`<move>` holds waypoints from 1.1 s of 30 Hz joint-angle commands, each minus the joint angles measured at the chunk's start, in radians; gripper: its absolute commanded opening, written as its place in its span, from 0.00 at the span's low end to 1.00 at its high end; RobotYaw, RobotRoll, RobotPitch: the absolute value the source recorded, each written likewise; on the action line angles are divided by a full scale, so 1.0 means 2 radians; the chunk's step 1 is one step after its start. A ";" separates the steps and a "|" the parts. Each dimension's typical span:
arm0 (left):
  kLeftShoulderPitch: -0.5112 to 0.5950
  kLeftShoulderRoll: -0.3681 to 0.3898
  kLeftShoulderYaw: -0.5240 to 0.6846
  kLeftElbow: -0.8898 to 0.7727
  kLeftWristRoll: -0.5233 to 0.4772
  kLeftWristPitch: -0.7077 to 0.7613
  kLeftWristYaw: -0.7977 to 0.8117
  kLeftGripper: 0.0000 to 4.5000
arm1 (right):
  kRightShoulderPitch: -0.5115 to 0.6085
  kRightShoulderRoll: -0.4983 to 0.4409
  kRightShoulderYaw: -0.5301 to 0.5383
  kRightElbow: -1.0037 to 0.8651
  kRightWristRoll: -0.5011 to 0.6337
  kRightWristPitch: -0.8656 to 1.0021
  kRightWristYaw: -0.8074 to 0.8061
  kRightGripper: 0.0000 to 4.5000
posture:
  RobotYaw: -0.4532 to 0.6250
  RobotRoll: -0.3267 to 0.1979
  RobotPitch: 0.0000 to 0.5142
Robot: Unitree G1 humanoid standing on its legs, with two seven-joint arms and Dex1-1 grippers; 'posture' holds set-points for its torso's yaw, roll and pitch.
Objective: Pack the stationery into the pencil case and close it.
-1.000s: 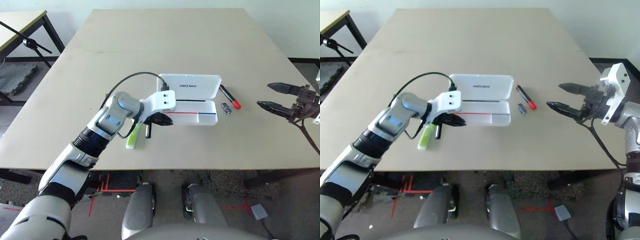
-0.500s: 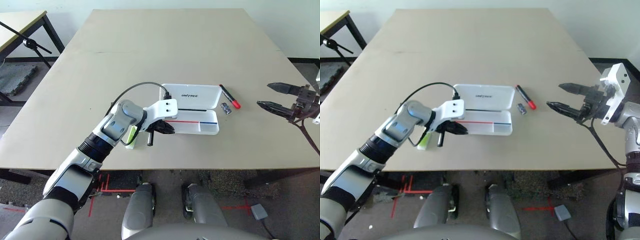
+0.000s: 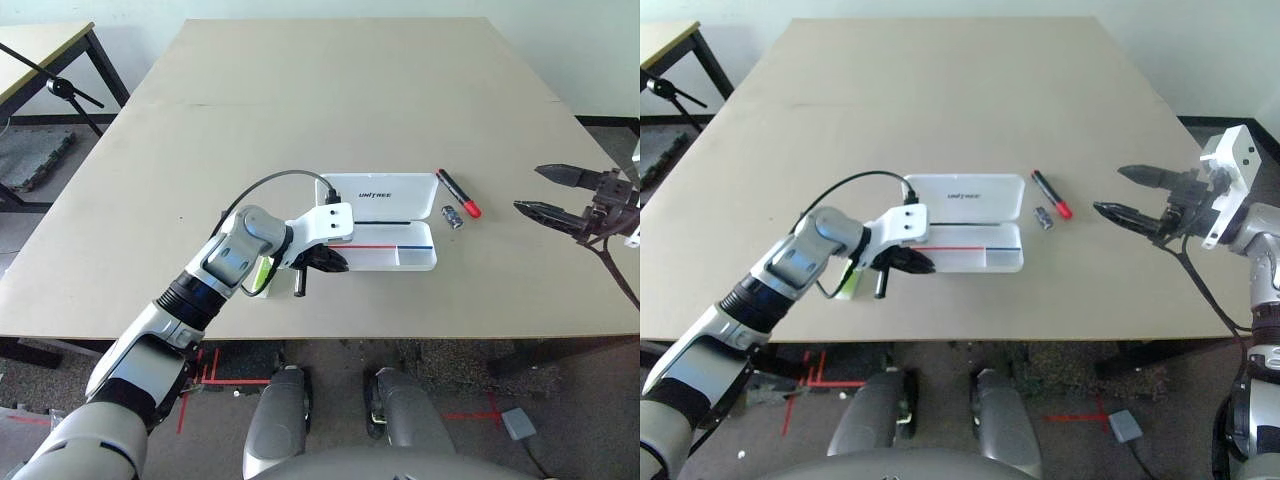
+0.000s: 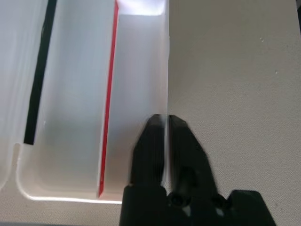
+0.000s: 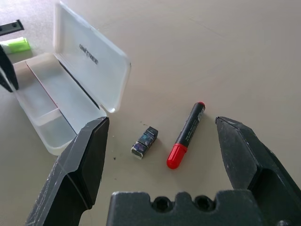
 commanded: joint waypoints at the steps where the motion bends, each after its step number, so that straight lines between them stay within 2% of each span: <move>1: 0.005 0.004 -0.007 -0.027 0.001 0.019 -0.007 0.41 | -0.004 0.002 -0.002 0.002 0.001 0.001 0.001 1.00 | 0.57 0.62 0.18; 6: 0.003 0.011 0.003 -0.076 -0.019 0.060 -0.018 0.85 | -0.004 0.002 -0.002 0.003 0.001 0.002 0.002 1.00 | 0.57 0.62 0.18; 8: -0.001 0.011 0.012 -0.099 -0.030 0.088 -0.018 0.99 | -0.004 0.002 -0.001 0.004 0.001 0.002 0.003 1.00 | 0.57 0.62 0.18; 19: -0.024 0.034 0.049 -0.185 -0.094 0.179 -0.018 0.99 | -0.017 0.002 0.000 0.021 -0.003 0.005 -0.001 1.00 | 0.59 0.62 0.17; 26: -0.008 0.053 0.090 -0.212 -0.151 0.175 -0.024 0.99 | -0.039 0.017 -0.022 -0.001 0.021 0.139 -0.105 1.00 | 0.59 0.62 0.17; 33: 0.002 0.070 0.129 -0.193 -0.187 0.142 -0.025 0.99 | -0.035 0.029 0.030 -0.057 -0.045 0.217 -0.215 1.00 | 0.60 0.62 0.18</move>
